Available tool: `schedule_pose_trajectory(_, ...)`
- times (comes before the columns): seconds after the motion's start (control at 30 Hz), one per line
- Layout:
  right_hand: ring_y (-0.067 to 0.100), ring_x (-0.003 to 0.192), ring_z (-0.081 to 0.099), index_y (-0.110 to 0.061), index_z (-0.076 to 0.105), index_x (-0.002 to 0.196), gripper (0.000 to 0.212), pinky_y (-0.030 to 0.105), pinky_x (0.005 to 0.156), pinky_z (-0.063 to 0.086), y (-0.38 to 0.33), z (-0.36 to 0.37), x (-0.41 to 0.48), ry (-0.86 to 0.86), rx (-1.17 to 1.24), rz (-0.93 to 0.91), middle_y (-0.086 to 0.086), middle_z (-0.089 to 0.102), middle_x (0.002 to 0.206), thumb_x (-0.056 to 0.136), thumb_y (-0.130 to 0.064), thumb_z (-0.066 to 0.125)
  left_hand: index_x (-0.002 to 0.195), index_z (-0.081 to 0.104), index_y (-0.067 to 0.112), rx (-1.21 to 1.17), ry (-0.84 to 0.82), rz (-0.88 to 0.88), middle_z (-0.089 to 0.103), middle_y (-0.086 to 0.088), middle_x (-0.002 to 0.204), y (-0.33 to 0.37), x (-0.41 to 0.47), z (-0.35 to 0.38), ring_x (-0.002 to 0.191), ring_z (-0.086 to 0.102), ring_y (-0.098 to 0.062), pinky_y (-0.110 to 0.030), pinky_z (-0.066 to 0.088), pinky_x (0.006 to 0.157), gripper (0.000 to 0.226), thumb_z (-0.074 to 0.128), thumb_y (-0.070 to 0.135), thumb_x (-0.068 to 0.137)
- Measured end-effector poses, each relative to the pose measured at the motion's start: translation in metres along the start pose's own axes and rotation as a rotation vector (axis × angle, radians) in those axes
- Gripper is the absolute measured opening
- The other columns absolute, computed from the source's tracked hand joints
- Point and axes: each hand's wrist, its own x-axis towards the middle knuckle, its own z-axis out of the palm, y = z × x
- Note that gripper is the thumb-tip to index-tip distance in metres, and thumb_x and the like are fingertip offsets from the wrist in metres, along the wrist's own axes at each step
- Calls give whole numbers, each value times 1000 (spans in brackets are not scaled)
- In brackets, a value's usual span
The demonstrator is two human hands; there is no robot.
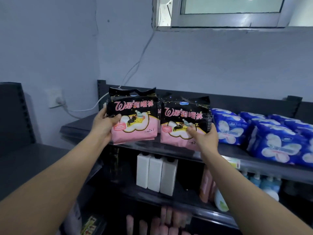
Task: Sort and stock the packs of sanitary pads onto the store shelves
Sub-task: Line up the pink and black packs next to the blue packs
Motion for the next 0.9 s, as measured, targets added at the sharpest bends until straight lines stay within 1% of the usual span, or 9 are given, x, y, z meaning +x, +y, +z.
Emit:
schedule_pose_trajectory(0.07, 18, 96, 63, -20, 57, 102, 44, 26, 84, 44, 10, 0, 25, -7, -1, 10, -7, 66, 96, 70, -16, 86, 120, 56, 14, 4, -2, 15, 67, -8, 98, -9, 13, 16, 80, 67, -21, -33, 60, 68, 46, 55, -17, 85)
schedule_pose_trajectory(0.17, 15, 91, 60, -21, 54, 101, 42, 27, 82, 44, 23, 1, 53, -28, -22, 20, -16, 60, 88, 72, -15, 85, 117, 57, 13, 26, 8, 15, 66, -11, 103, -24, 34, 34, 84, 65, -23, -40, 56, 80, 42, 55, -15, 87)
schedule_pose_trajectory(0.27, 14, 92, 58, -20, 54, 104, 42, 26, 81, 42, 38, 4, 73, -54, -23, 40, -17, 58, 88, 74, -14, 84, 111, 60, 13, 51, 16, 22, 64, -15, 114, -42, 54, 45, 89, 66, -24, -42, 54, 86, 36, 56, -14, 87)
schedule_pose_trajectory(0.4, 16, 97, 63, -22, 57, 104, 43, 35, 88, 51, 63, 11, 93, -81, -38, 101, -12, 65, 95, 72, -16, 85, 98, 62, 18, 109, 8, 14, 66, -10, 107, -62, 78, 53, 107, 62, -32, -50, 47, 100, 32, 55, -12, 89)
schedule_pose_trajectory(0.47, 18, 99, 63, -21, 57, 106, 44, 36, 90, 51, 73, 13, 100, -102, -51, 131, -6, 66, 102, 72, -16, 85, 99, 62, 17, 118, 0, 0, 67, -9, 107, -69, 91, 54, 109, 62, -32, -50, 47, 100, 31, 55, -11, 89)
schedule_pose_trajectory(0.57, 18, 102, 61, -17, 57, 114, 48, 32, 88, 48, 83, 16, 108, -137, -52, 178, -3, 65, 108, 74, -17, 84, 101, 62, 16, 137, -16, -26, 66, -14, 116, -78, 110, 54, 102, 65, -28, -48, 49, 97, 28, 54, -9, 91)
schedule_pose_trajectory(0.63, 19, 104, 61, -16, 56, 118, 51, 34, 91, 49, 88, 21, 114, -153, -66, 199, -1, 66, 112, 75, -18, 83, 100, 62, 16, 141, -17, -40, 66, -13, 114, -82, 123, 55, 103, 64, -28, -49, 48, 98, 26, 54, -7, 92)
schedule_pose_trajectory(0.73, 21, 108, 61, -15, 56, 120, 53, 41, 97, 49, 93, 30, 122, -166, -93, 212, 1, 66, 115, 75, -20, 83, 111, 59, 14, 157, -21, -54, 65, -12, 115, -88, 140, 55, 108, 61, -30, -50, 46, 101, 29, 53, -7, 92)
schedule_pose_trajectory(0.9, 19, 108, 60, -17, 54, 120, 52, 36, 96, 48, 97, 40, 126, -160, -108, 204, -1, 65, 115, 76, -18, 82, 120, 55, 18, 345, -141, -126, 64, -13, 119, -96, 158, 48, 88, 63, -22, -41, 51, 84, 35, 52, -6, 94)
